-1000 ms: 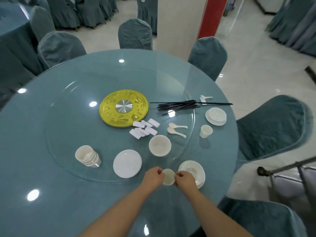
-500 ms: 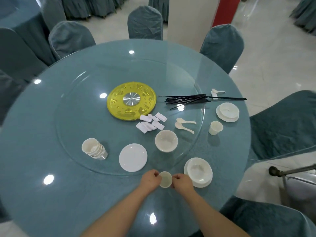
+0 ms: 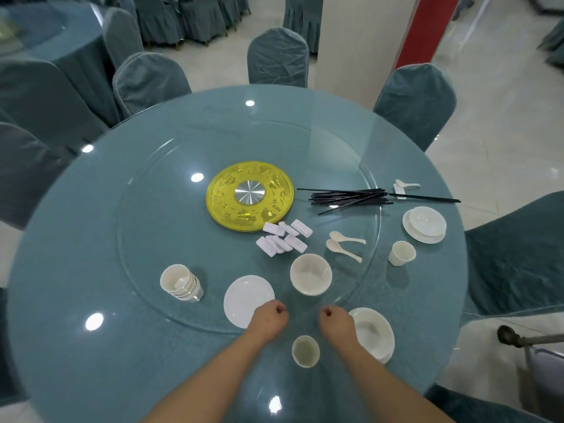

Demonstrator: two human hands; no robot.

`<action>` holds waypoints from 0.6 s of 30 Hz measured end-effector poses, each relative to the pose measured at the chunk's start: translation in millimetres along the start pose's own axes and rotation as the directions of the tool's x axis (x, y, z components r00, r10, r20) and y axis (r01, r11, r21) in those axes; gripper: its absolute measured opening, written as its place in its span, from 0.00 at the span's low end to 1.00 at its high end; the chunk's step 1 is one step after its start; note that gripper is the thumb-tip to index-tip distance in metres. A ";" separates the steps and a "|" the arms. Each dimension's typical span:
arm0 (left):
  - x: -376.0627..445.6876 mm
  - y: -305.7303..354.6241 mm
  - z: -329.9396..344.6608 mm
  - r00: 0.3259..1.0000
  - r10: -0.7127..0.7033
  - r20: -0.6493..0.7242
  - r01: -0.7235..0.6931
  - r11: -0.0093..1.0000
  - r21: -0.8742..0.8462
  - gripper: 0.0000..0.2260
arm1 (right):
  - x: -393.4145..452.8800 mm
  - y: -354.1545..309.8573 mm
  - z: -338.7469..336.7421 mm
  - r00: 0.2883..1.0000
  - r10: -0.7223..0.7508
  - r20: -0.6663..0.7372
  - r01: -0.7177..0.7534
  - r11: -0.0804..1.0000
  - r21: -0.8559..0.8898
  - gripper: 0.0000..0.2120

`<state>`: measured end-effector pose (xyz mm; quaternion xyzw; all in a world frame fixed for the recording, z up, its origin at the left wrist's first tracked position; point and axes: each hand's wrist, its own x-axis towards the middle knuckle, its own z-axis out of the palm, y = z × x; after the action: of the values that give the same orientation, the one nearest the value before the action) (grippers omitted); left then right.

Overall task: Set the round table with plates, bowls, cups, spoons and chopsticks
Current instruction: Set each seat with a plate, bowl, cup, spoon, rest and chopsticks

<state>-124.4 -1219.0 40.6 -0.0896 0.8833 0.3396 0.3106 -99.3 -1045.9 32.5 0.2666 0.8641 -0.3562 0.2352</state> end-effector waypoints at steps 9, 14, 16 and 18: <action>79.7 26.9 -79.3 0.982 0.008 -0.188 -0.016 0.999 -0.044 0.11 | 58.1 -95.5 -17.3 0.994 -0.108 -0.024 0.110 0.988 0.108 0.13; 132.1 22.5 -108.6 0.964 -0.036 -0.265 0.024 0.999 -0.049 0.09 | 91.9 -123.4 -11.1 0.987 -0.154 -0.043 0.159 0.974 0.159 0.11; 145.5 19.8 -113.1 0.955 -0.066 -0.288 0.047 0.996 -0.073 0.11 | 98.8 -128.3 -8.6 0.986 -0.159 -0.041 0.163 0.973 0.165 0.12; 163.8 16.5 -113.9 0.950 -0.086 -0.300 0.064 0.995 -0.083 0.12 | 110.5 -132.3 -3.4 0.987 -0.158 -0.035 0.162 0.973 0.166 0.11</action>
<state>-315.6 -1272.6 15.3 -0.1851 0.9035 0.3416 0.1808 -265.8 -1090.9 33.6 0.2190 0.8522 -0.4425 0.1730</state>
